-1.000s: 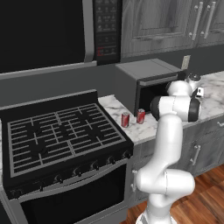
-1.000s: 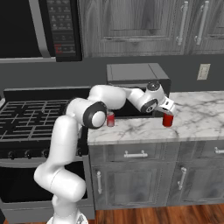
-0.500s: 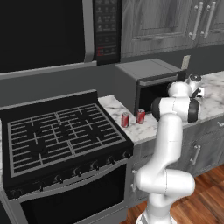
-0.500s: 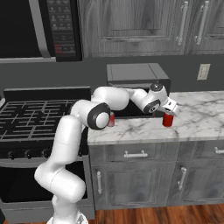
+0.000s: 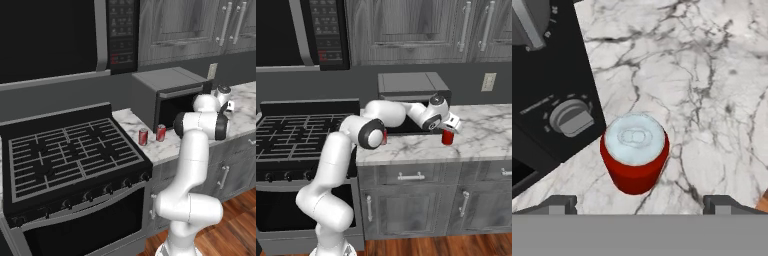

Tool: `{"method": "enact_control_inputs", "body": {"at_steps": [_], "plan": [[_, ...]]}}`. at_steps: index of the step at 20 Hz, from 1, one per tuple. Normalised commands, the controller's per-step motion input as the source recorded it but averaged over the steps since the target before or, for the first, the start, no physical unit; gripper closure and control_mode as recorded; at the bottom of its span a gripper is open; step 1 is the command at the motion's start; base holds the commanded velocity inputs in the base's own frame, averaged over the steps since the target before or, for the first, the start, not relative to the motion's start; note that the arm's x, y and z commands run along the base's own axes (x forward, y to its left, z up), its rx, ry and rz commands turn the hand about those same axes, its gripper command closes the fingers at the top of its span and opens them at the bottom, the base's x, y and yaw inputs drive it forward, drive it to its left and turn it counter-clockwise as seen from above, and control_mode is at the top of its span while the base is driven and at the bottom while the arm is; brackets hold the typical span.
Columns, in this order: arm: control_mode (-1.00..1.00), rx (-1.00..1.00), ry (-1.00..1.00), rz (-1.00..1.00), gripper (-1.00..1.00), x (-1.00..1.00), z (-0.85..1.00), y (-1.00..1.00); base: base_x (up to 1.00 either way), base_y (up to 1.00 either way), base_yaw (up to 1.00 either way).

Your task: Four empty soda cans are scattered around the kitchen. Gather all the cans and cluster them next to the stove for recycling.

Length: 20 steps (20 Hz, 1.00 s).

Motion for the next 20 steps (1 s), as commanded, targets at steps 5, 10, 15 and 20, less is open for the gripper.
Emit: {"method": "enact_control_inputs", "body": {"at_steps": [5, 10, 15, 20], "plan": [[-1.00, 0.00, 0.00, 0.00, -1.00, 0.09, -0.09, 0.00, 0.00, 0.00, 0.00], [-1.00, 0.00, 0.00, 0.00, -1.00, 0.11, -0.07, -0.01, 0.00, 0.00, 0.00], [-1.00, 0.00, 0.01, 0.00, -1.00, 0.10, -0.14, -0.01, 0.00, 0.00, 0.00], [-1.00, 0.00, 0.00, 0.00, -1.00, 0.10, -0.08, -0.04, 0.00, 0.00, 0.00]]}}
